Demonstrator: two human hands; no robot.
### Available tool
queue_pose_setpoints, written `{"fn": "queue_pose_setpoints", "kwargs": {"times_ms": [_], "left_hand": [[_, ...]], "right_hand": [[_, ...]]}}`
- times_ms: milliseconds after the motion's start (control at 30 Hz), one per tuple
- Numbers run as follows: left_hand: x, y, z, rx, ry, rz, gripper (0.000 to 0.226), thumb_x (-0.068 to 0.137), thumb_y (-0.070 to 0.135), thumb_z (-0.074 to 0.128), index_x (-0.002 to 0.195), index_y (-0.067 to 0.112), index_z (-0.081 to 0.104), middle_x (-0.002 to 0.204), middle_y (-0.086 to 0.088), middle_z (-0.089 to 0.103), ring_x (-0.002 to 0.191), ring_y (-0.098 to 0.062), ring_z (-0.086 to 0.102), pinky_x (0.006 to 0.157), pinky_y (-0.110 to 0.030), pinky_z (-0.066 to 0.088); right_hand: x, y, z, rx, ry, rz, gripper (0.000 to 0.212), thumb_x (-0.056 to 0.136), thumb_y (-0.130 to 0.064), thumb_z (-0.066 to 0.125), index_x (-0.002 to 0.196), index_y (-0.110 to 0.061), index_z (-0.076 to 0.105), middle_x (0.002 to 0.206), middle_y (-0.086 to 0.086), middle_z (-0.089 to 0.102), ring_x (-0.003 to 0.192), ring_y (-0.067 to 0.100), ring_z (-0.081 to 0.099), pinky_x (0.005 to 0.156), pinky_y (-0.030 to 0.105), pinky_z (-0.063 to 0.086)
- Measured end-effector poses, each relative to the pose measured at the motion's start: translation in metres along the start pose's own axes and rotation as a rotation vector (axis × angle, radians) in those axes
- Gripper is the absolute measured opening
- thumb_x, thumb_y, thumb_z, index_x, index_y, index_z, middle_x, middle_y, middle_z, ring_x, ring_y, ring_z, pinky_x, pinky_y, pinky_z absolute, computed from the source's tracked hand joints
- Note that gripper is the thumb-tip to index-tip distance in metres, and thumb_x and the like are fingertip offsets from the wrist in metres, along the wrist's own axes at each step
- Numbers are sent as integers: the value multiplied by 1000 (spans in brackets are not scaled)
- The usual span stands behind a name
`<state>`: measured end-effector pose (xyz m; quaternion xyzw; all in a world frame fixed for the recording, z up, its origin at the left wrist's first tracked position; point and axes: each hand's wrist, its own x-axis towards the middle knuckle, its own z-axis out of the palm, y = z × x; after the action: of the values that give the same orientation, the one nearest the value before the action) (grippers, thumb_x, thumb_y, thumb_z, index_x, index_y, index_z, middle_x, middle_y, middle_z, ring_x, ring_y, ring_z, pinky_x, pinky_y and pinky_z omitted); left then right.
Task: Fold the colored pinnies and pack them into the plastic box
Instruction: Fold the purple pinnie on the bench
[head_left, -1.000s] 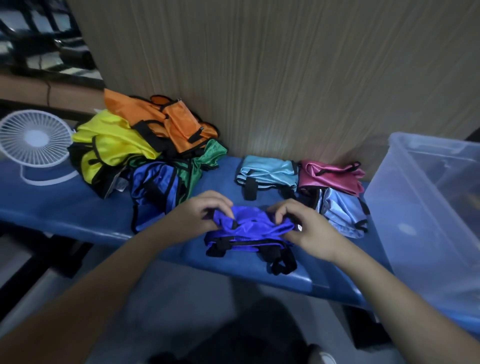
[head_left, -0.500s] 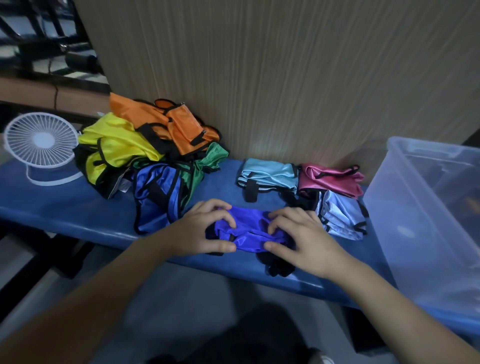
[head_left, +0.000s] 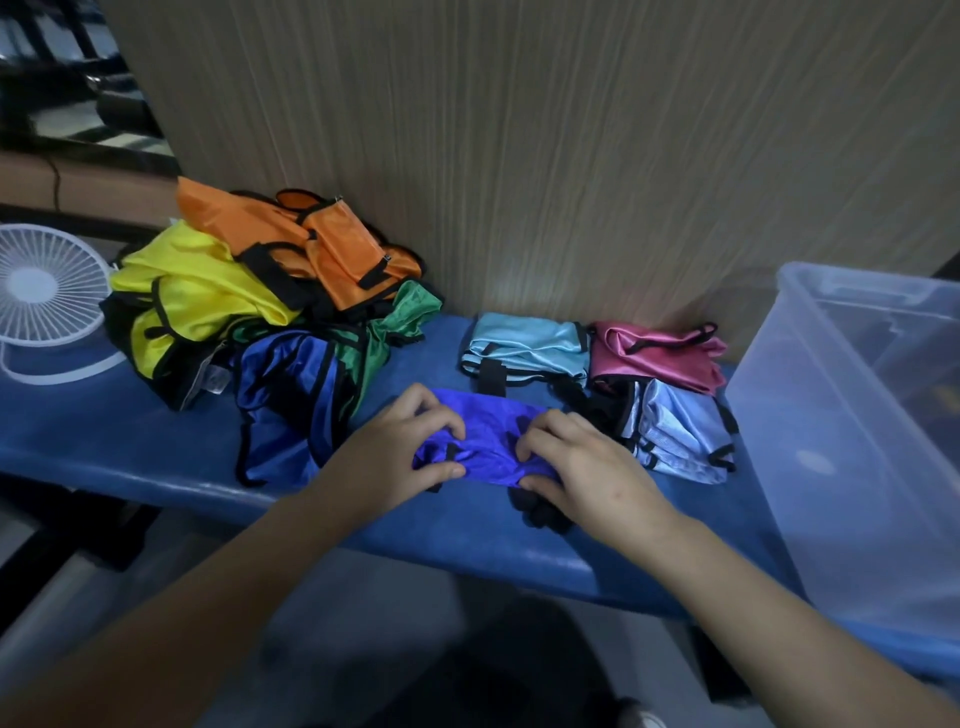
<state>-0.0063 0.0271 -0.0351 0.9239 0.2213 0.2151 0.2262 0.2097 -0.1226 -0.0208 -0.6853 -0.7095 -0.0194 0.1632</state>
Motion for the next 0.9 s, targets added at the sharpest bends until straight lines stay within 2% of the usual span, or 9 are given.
{"fn": "queue_pose_setpoints", "kwargs": {"times_ms": [100,300,500,600,700,800,900], "left_hand": [[10,-3,6,0,38,-23,30,80,39,80,104,35,62,108,16,42,90,2,50,79,-11,34],[28,-7,12,-60,42,-41,29,80,39,80,103,36,62,108,16,40,97,-5,53,87,-24,42],[30,-9,14,-112,19,-42,30,81,40,79,106,36,62,110,17,39,103,-3,51,90,-23,42],[26,-10,7,-125,-6,-33,38,78,49,77,111,40,62,114,20,40,105,-4,52,91,-24,43],[19,-8,1,-110,9,-20,46,78,62,64,119,41,62,120,21,43,107,-4,55,92,-26,46],[10,-8,-7,-127,69,-1,42,85,59,60,119,34,65,118,18,48,100,-5,58,90,-28,49],[2,-11,-19,-113,144,12,36,91,52,56,114,26,67,111,15,51,90,1,55,81,-20,46]], "right_hand": [[9,5,3,-40,-4,31,23,85,-30,74,103,-20,63,108,-2,59,97,25,57,83,41,53],[20,17,0,-110,-1,81,25,82,-30,76,102,-20,64,104,-1,63,94,27,63,80,39,53],[14,21,-7,-54,-28,85,22,86,-32,68,106,-24,61,111,-6,61,101,23,63,86,42,51],[13,17,-12,-20,-27,94,26,87,-43,54,106,-26,60,112,-9,61,104,20,61,89,40,48],[15,8,-17,-1,16,94,30,86,-45,48,105,-26,62,109,-10,62,102,18,60,91,38,46],[18,-6,-15,19,71,71,28,87,-42,50,104,-23,63,106,-8,63,97,19,60,88,39,46],[24,-22,-9,39,88,50,28,88,-41,50,105,-22,62,107,-6,63,97,21,60,86,40,47]]}}
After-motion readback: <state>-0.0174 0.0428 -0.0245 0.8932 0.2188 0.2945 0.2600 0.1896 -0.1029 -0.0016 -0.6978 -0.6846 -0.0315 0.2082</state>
